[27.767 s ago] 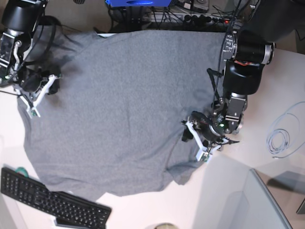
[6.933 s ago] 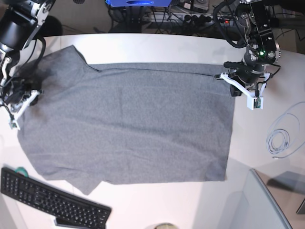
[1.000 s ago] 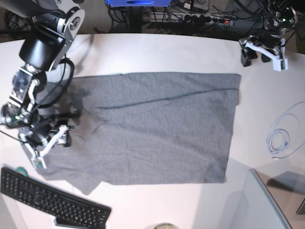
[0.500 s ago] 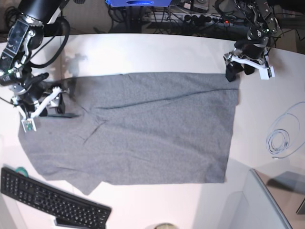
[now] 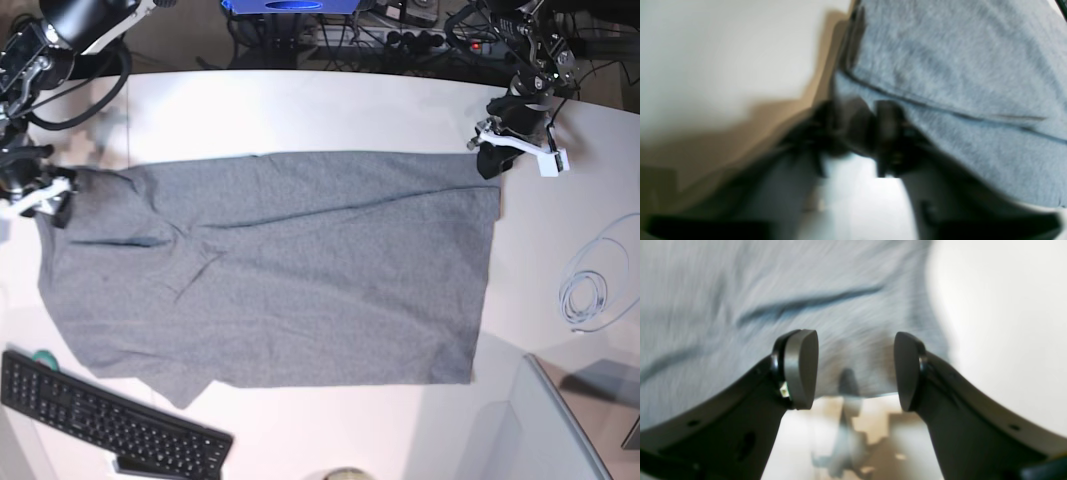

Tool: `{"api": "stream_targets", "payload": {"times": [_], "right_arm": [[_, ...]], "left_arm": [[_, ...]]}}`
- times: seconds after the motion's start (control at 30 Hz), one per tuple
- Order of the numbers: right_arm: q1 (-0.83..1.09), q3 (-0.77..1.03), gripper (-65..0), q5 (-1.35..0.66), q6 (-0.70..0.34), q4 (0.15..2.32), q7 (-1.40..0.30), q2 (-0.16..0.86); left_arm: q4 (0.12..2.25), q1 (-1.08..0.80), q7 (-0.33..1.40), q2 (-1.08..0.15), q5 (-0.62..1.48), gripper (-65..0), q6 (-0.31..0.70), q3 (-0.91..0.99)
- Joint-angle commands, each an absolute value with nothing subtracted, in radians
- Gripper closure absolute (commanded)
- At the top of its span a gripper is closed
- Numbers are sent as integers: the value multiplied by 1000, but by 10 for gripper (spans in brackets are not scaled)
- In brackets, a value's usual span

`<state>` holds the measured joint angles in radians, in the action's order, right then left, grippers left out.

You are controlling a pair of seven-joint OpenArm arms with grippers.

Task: Layout the t-shirt on the table in an organized manner, then fold the t-shirt properly
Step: 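Grasp the shirt edge corners with both grippers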

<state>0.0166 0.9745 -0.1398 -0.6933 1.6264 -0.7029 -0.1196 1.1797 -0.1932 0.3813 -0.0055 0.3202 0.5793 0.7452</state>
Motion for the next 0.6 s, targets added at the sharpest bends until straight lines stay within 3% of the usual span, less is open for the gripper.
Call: {"api": "stream_targets", "payload": {"times": [0.0,0.1,0.57], "right_arm": [[4,1015,-341,-153,-698,1639,-687,-110],[-8,1093,-341,-153,-698,1621,-690,-110],[-10,1182,-347,-154,-698,1334,-685,-104]], "left_arm": [[1184,-197,407,-8,305,-84,575,745],[1184,-197,407,-8,305,-2,575,745],[1204,-231,412,-28,305,0,575,745]]}}
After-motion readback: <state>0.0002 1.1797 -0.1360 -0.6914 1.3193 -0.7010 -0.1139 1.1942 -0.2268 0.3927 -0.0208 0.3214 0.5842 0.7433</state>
